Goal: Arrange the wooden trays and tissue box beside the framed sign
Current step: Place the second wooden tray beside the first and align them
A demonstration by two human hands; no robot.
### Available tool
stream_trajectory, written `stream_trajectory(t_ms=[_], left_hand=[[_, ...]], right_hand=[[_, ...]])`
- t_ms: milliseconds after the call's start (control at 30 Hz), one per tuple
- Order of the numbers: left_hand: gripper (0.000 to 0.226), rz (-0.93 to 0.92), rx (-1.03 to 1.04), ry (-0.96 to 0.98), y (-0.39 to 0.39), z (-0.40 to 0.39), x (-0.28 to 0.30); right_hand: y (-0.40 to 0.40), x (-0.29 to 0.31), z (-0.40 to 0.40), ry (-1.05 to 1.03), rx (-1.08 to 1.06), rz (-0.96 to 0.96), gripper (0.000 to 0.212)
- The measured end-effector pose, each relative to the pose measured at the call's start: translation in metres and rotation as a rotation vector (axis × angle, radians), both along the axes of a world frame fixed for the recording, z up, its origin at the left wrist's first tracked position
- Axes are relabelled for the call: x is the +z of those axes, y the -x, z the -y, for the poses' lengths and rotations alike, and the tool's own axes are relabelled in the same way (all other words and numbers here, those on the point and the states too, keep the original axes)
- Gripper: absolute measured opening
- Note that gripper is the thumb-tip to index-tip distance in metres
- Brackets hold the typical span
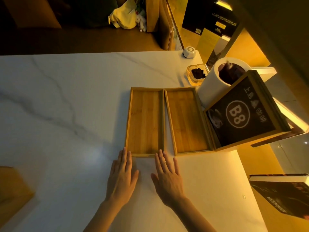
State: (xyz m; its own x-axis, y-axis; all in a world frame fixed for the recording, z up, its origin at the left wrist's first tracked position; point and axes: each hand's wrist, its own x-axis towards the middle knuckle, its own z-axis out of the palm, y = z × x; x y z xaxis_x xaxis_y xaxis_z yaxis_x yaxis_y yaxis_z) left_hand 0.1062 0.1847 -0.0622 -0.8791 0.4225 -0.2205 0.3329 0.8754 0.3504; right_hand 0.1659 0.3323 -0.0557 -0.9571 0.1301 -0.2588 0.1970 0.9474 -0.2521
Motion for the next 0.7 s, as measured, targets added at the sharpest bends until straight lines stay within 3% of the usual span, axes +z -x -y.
stream_trajectory(t_ms=[700], left_hand=[[0.074, -0.031, -0.089, 0.024, -0.008, -0.008, -0.005]], right_hand=[[-0.008, 0.000, -0.022, 0.015, -0.005, 0.030, 0.060]])
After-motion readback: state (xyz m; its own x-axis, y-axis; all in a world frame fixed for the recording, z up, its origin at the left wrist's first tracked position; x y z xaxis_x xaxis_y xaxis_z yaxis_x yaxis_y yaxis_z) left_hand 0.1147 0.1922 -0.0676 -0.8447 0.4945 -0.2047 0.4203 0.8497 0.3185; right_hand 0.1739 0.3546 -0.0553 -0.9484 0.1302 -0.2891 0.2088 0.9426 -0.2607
